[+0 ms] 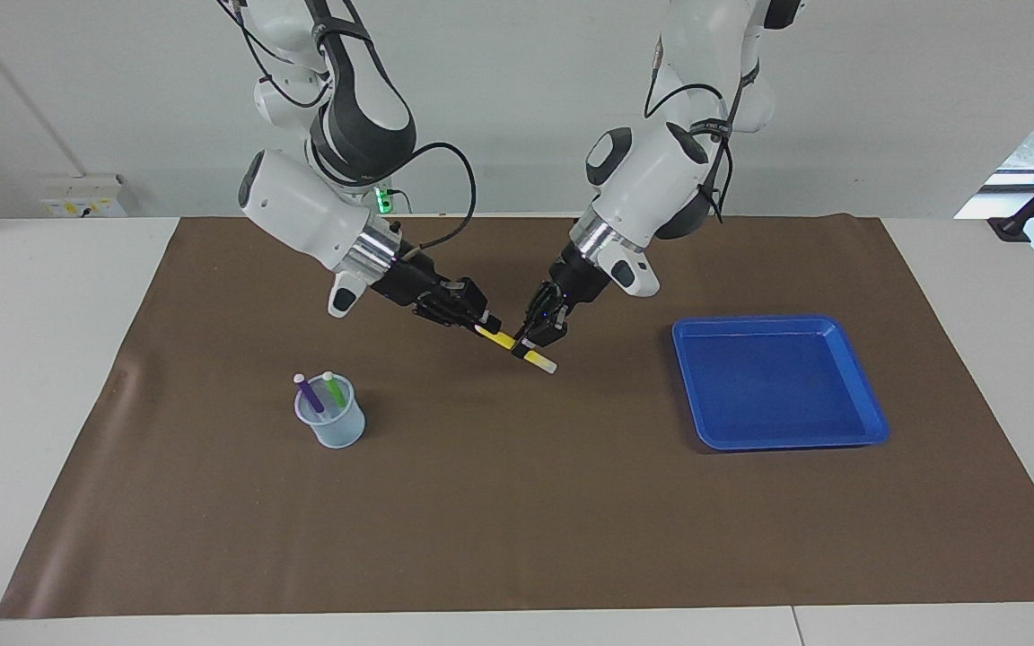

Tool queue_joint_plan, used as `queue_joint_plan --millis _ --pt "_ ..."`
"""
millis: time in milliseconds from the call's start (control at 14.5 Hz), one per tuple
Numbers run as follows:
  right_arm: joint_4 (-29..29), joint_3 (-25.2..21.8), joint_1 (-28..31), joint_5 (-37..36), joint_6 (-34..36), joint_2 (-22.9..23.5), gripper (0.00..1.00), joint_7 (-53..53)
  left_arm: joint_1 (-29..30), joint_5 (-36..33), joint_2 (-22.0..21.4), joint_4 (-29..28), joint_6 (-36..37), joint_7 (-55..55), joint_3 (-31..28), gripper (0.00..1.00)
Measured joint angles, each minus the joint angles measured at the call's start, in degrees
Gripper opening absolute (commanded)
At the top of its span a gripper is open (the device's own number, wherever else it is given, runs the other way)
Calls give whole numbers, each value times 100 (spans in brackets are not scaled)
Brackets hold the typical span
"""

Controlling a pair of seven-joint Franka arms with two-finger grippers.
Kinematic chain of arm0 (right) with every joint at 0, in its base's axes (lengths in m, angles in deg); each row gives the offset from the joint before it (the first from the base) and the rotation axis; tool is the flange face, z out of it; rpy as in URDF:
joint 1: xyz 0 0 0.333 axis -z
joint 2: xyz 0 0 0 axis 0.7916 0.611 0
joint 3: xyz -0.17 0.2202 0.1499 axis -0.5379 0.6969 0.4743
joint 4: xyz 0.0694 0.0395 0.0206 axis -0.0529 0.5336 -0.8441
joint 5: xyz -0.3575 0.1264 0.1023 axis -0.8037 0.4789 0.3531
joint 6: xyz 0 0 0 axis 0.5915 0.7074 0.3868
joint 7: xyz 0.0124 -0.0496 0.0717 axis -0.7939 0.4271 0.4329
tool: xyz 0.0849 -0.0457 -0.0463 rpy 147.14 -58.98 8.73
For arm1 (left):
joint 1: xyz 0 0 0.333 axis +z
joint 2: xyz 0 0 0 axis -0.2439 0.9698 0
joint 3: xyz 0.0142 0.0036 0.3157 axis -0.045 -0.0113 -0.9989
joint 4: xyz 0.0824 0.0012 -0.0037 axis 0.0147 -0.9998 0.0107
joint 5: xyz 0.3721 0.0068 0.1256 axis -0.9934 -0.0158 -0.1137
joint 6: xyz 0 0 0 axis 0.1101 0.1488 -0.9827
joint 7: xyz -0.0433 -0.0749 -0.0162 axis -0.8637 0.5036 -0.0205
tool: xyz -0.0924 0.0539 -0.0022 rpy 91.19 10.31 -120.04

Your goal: Transfer and insert pens with both arms

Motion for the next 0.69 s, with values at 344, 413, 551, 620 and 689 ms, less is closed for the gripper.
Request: queue_joint_plan --millis 344,413,551,620,689 --pt "6 -3 3 7 -7 -1 0 0 -3 5 10 12 0 -11 1 99" --pt "7 -3 3 7 -7 -1 0 0 -3 4 11 12 0 -3 1 100" --pt "16 1 3 7 -5 -1 0 0 -3 -2 17 13 -1 151 -1 100" --pt "17 1 3 11 -7 -1 0 0 -3 -51 26 0 14 422 -4 100" --pt "17 -8 13 8 -6 -1 0 0 -1 -104 39 -31 27 747 -18 100"
